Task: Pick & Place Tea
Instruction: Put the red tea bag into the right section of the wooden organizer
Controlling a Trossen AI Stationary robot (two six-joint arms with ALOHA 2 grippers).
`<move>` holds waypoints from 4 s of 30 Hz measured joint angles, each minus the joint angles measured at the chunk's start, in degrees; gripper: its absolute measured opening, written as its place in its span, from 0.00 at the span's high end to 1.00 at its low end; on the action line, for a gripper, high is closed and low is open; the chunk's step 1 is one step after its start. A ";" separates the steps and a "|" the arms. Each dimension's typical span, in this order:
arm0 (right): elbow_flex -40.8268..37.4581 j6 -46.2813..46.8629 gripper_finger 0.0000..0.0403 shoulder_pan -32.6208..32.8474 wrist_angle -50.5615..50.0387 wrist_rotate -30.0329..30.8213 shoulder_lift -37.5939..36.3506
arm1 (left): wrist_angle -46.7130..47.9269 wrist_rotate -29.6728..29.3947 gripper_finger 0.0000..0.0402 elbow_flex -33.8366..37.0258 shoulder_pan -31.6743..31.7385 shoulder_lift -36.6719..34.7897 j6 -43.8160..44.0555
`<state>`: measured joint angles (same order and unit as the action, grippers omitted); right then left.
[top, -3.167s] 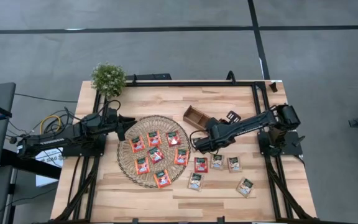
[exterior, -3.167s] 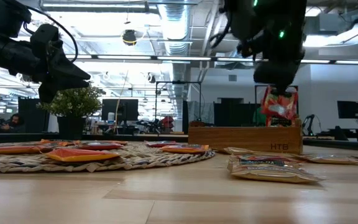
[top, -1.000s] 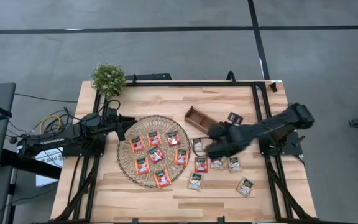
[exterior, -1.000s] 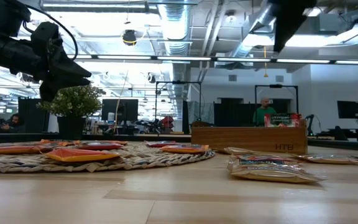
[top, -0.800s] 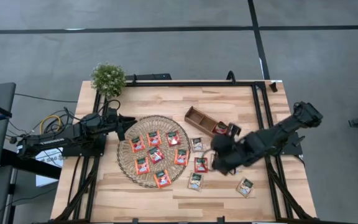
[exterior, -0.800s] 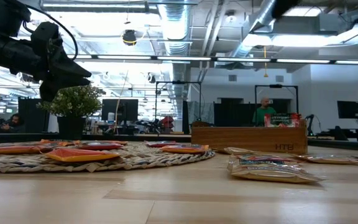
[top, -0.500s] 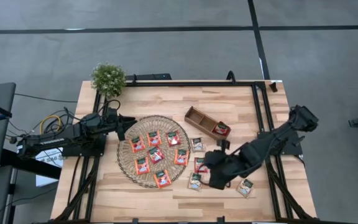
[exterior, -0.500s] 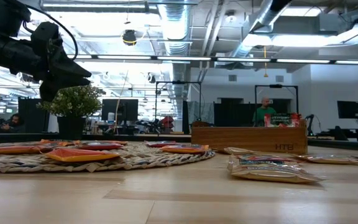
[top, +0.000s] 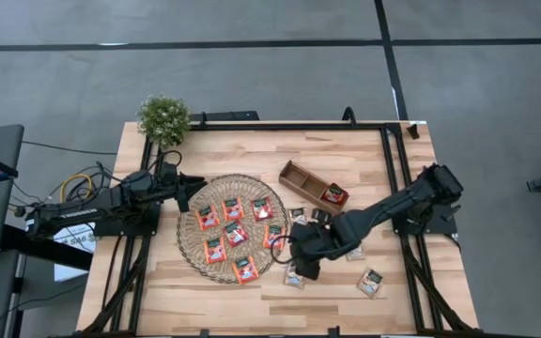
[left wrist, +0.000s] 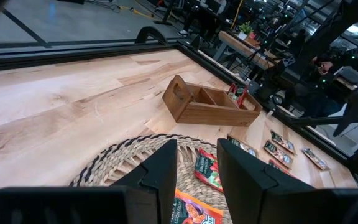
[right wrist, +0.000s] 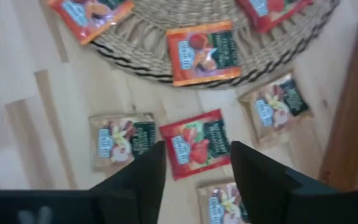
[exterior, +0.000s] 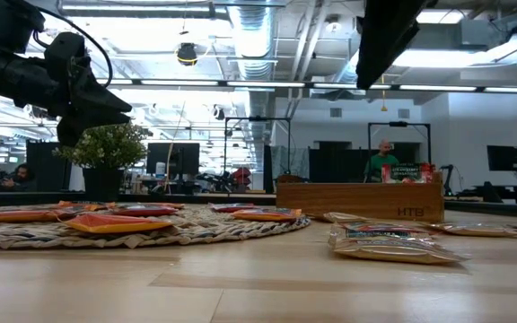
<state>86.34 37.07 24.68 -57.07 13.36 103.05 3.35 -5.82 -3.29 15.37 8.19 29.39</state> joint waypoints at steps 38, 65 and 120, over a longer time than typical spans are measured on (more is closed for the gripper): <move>-10.64 -5.71 0.44 -6.59 6.68 -7.41 8.23 | 1.25 0.22 0.74 0.00 -0.01 0.11 -0.04; -13.39 -8.14 0.52 -10.06 8.75 -11.99 9.76 | 1.23 0.20 0.74 -0.02 -0.02 0.11 -0.11; -10.22 -8.71 0.84 -10.09 2.63 -11.93 9.43 | 1.20 0.20 0.74 -0.02 -0.01 0.11 -0.02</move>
<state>76.12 28.36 14.59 -54.44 1.43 112.49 4.56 -5.63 -3.31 15.37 8.29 29.36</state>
